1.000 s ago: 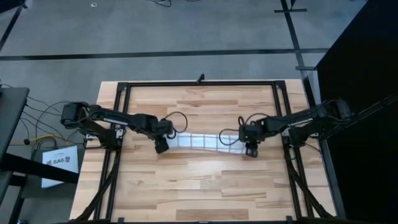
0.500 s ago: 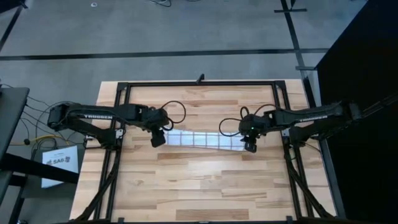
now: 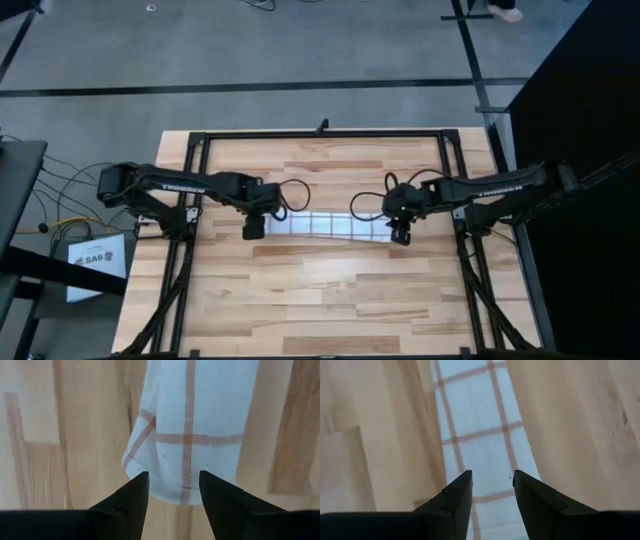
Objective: Roll towel
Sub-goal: Fold the towel
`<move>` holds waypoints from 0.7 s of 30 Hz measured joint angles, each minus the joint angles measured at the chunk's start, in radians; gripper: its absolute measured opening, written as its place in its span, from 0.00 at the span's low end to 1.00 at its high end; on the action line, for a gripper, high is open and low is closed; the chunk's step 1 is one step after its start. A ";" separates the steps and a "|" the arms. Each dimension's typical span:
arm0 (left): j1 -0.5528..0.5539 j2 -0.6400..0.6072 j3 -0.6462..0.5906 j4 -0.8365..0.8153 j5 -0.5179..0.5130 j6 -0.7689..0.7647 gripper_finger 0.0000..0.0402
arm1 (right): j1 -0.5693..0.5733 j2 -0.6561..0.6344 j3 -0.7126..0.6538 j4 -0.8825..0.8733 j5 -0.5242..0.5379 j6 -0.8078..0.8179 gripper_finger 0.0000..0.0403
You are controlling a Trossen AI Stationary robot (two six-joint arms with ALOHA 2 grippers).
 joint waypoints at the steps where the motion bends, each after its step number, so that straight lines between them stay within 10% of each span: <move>1: 0.007 0.012 0.000 0.003 0.000 0.031 0.40 | -0.003 0.008 0.000 0.008 0.000 0.017 0.33; 21: 0.180 0.060 0.051 0.113 -0.013 0.454 0.40 | -0.004 0.193 0.000 0.182 -0.025 0.114 0.33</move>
